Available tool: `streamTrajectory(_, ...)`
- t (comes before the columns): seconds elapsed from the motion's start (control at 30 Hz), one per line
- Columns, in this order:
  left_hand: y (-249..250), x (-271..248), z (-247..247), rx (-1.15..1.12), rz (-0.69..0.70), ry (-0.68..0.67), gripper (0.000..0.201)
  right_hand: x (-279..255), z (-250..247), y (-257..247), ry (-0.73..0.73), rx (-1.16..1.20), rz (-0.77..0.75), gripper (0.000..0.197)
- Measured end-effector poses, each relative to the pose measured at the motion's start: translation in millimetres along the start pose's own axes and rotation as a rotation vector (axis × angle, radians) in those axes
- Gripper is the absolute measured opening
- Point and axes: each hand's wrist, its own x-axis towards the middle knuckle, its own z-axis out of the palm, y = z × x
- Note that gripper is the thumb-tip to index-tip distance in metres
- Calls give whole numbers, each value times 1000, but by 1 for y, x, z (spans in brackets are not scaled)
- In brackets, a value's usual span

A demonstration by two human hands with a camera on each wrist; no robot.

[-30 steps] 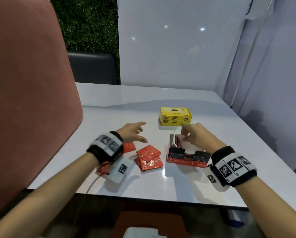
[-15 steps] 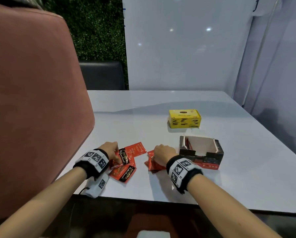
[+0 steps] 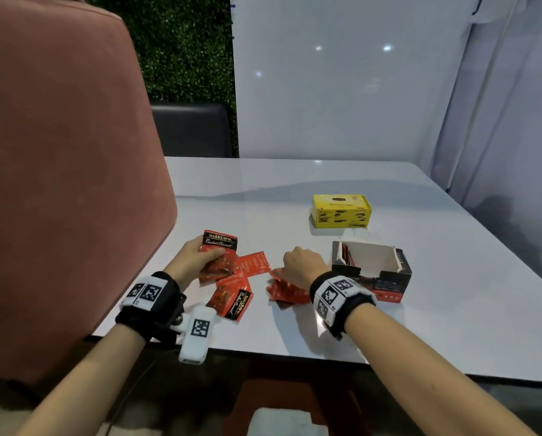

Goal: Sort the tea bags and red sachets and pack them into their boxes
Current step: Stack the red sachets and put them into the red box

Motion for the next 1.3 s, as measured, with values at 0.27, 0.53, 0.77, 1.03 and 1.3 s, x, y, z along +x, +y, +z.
streamTrajectory(0.27, -15, -18, 19, -332, -154, -37, 37, 2, 11, -13, 35, -150, -22, 29)
streamTrajectory(0.53, -14, -42, 25, -522, -196, -156, 22, -25, -35, -6, 390, 940, 124, 18)
streamTrajectory(0.77, -25, -48, 45, -735, -196, -10, 36, -59, 1, -41, 333, 1646, 239, 29)
streamTrajectory(1.03, -28, -50, 50, -659, -193, -41, 49, -55, 14, -50, 511, 1356, 112, 19)
streamTrajectory(1.3, -32, -50, 35, -583, -318, -269, 67, -62, -38, -42, -98, 602, -369, 38)
